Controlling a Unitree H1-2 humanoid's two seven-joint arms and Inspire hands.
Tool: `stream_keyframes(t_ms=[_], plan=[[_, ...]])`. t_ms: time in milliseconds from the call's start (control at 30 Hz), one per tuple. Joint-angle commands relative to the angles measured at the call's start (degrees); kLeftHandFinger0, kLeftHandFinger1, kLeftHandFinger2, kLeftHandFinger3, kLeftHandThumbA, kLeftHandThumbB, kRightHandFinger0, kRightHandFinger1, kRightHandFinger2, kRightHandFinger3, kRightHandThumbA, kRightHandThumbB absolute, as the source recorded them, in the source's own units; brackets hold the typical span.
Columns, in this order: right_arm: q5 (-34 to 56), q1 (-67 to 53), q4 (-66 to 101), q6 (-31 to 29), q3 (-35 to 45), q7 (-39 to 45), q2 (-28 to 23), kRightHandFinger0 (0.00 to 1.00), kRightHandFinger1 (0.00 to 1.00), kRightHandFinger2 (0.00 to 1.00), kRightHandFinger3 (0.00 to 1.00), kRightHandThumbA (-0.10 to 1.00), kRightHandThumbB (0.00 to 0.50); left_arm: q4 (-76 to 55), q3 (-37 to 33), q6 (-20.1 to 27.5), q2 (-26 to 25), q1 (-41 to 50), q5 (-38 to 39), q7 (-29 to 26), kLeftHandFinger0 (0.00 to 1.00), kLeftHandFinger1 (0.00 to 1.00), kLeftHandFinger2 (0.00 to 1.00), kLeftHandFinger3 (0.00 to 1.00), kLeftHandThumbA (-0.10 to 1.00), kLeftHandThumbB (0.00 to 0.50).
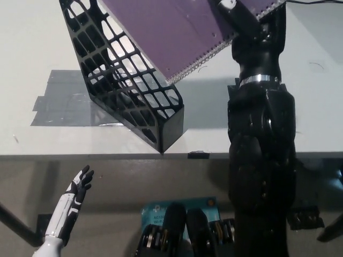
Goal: A person hands a notebook to the robot and the robot grabs it with its right hand and places it in the magazine stand kept in the centre of the desk infront of it.
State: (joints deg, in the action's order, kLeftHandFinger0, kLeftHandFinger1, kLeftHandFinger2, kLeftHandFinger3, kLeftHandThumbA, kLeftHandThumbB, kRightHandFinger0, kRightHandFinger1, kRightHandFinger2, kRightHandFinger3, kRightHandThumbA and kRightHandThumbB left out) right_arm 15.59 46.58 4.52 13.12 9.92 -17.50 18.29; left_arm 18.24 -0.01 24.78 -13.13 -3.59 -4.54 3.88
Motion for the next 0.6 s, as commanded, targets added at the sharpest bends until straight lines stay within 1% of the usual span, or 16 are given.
stream_keyframes(t_ms=[0,200,233,400,467,567], plan=[[-3.63,2.39,0.43,-5.73,-2.62,0.16,0.89,0.0,0.0,0.0,0.0,1.0,0.057,-1.44,0.18,1.9,-0.66,-0.37,0.37,0.27,1.0,1.0,1.0,1.0,1.0,0.5],[-3.18,3.11,-0.8,-6.61,-2.32,-0.19,1.69,0.0,0.0,0.0,0.0,1.0,0.067,-1.53,0.19,1.64,-0.66,-0.53,0.85,0.56,1.0,1.0,1.0,1.0,1.0,0.5],[-4.02,3.26,-1.3,-6.78,-2.8,-0.13,1.59,0.0,0.0,0.0,0.0,1.0,0.053,-1.38,0.18,1.82,-0.66,-0.63,0.86,0.55,1.0,1.0,1.0,1.0,1.0,0.5],[-6.14,3.54,-2.64,-7.98,-4.04,-0.3,2.0,0.0,0.0,0.0,0.0,1.0,0.041,-1.46,0.12,1.89,-0.77,-0.78,0.38,0.44,1.0,1.0,1.0,1.0,1.0,0.5],[-6.31,3.65,-3.25,-8.61,-4.29,-0.09,2.19,0.0,0.0,0.0,0.0,1.0,0.043,-1.54,0.08,1.84,-0.83,-0.87,0.5,0.59,1.0,1.0,1.0,1.0,1.0,0.5],[-6.33,4.01,-4.67,-9.46,-4.3,-0.13,2.64,0.0,0.0,0.0,0.0,1.0,0.061,-1.4,0.03,2.09,-1.0,-1.02,0.6,0.78,1.0,1.0,1.0,1.0,1.0,0.5]])
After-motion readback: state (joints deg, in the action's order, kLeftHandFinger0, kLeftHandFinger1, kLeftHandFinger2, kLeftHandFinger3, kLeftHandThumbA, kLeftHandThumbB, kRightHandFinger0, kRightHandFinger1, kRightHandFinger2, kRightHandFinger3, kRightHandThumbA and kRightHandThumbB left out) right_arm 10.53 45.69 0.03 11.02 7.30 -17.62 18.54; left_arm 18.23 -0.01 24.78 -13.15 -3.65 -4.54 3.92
